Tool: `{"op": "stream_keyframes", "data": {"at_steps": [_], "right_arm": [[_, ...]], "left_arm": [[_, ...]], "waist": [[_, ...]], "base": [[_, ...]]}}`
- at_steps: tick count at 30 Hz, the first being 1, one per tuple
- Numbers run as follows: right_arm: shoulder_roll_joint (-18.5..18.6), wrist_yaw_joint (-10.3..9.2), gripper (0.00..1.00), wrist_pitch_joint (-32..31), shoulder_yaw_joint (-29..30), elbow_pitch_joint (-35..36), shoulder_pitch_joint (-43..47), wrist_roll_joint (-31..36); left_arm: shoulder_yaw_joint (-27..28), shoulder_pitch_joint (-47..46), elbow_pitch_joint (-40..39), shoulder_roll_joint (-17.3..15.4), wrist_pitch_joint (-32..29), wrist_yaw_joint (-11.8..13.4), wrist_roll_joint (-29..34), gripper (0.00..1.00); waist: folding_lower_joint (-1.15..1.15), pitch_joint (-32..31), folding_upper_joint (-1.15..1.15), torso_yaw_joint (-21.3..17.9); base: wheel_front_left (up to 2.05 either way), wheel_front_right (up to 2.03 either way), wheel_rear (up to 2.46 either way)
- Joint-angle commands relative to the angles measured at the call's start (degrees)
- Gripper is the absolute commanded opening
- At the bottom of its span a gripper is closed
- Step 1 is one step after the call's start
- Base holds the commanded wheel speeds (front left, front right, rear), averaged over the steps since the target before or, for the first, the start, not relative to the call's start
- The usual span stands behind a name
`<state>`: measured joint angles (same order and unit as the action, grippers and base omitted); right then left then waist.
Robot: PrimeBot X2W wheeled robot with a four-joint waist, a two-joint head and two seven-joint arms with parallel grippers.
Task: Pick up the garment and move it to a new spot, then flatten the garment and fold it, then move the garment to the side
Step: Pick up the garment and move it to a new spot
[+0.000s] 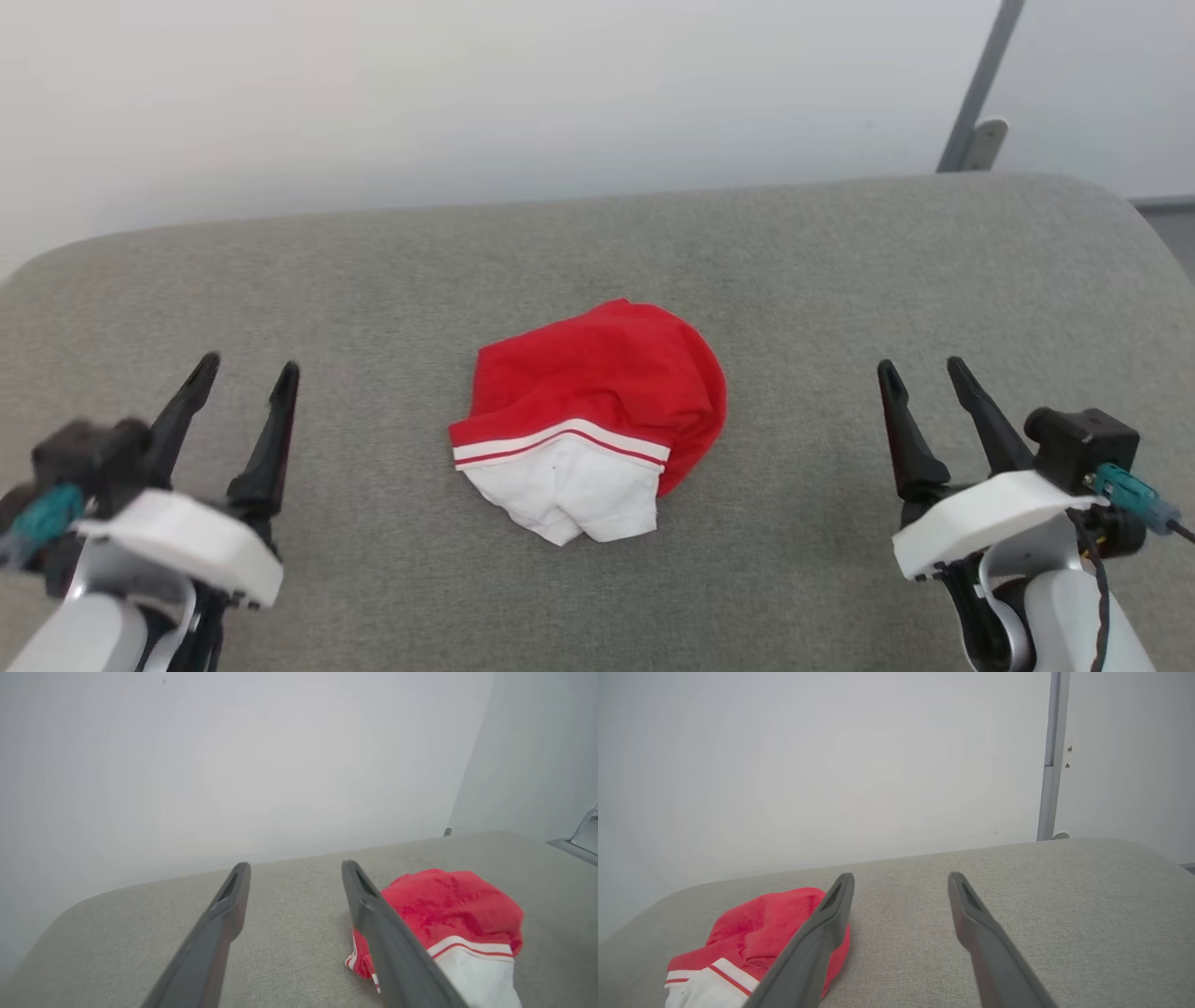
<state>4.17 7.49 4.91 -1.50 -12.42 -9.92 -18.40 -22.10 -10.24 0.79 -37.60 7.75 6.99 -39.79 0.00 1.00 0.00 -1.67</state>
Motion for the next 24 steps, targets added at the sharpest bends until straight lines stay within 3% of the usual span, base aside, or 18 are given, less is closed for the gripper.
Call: {"op": "stream_keyframes", "data": {"at_steps": [1, 7, 14, 24], "right_arm": [[0.3, 0.0, 1.0, -0.3, 0.2, 0.2, 0.6, 0.2], [0.9, 0.0, 1.0, -1.3, 0.9, 0.9, 1.9, 0.3], [1.1, 0.0, 1.0, -1.8, 1.6, 1.5, 3.3, 0.2], [0.4, 0.0, 1.0, -1.4, 2.2, 1.6, 5.5, 0.6]], "left_arm": [[0.4, 0.9, -0.2, 0.1, 0.9, 0.3, 0.1, 1.0], [3.9, 7.3, -0.3, 1.1, 6.0, 1.9, -1.2, 1.0], [8.9, 13.0, -0.2, 4.2, 7.4, 2.4, 1.3, 1.0], [18.4, 20.0, -1.4, 13.0, 7.5, -2.4, 7.7, 1.0]], "waist": [[0.0, -0.8, 0.0, 0.8], [0.0, -1.8, 0.0, 2.0], [0.0, -2.5, 0.0, 2.6], [0.0, -3.1, 0.0, 3.2]], "base": [[0.0, 0.0, 0.0], [0.0, 0.0, 0.0], [0.0, 0.0, 0.0], [0.0, 0.0, 0.0]]}}
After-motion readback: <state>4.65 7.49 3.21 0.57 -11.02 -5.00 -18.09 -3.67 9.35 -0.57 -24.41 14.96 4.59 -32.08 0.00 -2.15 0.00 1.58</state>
